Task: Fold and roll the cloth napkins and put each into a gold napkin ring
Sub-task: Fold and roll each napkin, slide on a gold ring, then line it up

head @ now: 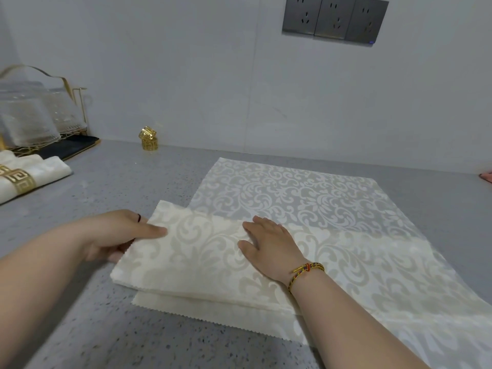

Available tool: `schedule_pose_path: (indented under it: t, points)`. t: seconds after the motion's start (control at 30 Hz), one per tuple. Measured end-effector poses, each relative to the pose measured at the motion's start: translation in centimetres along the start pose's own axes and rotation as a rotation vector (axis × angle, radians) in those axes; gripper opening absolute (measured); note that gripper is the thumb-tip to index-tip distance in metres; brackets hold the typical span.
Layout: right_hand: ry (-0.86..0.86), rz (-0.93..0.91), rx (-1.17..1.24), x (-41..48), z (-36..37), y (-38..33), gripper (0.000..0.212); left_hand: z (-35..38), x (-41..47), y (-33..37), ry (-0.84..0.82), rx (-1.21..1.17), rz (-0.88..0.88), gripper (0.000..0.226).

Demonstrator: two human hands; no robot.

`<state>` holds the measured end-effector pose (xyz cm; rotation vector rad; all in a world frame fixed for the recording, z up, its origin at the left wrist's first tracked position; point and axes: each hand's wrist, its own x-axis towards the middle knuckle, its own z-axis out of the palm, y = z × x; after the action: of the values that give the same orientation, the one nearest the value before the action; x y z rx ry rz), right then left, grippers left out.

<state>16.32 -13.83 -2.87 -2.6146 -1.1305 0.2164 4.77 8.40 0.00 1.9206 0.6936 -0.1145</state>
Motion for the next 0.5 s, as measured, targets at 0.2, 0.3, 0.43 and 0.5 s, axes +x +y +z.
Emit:
schedule_pose_path:
  t: [0.2, 0.3, 0.43, 0.5]
  points:
    - [0.055, -0.05, 0.002, -0.4, -0.6, -0.7, 0.046, -0.8, -1.0, -1.5, -0.041, -0.137, 0.024, 0.026]
    - [0.096, -0.146, 0.017, -0.9, -1.2, -2.1, 0.042, -2.2, -1.7, -1.4, -0.016, -0.219, 0.038, 0.024]
    - [0.053, -0.27, 0.131, -1.2, -1.6, -5.1, 0.04, -6.5, -0.2, -3.5, 0.159, -0.265, 0.098, 0.035]
    - [-0.011, -0.294, 0.169, -1.2, -1.4, -6.5, 0.037, -11.0, 5.1, -8.9, 0.146, -0.213, 0.126, 0.053]
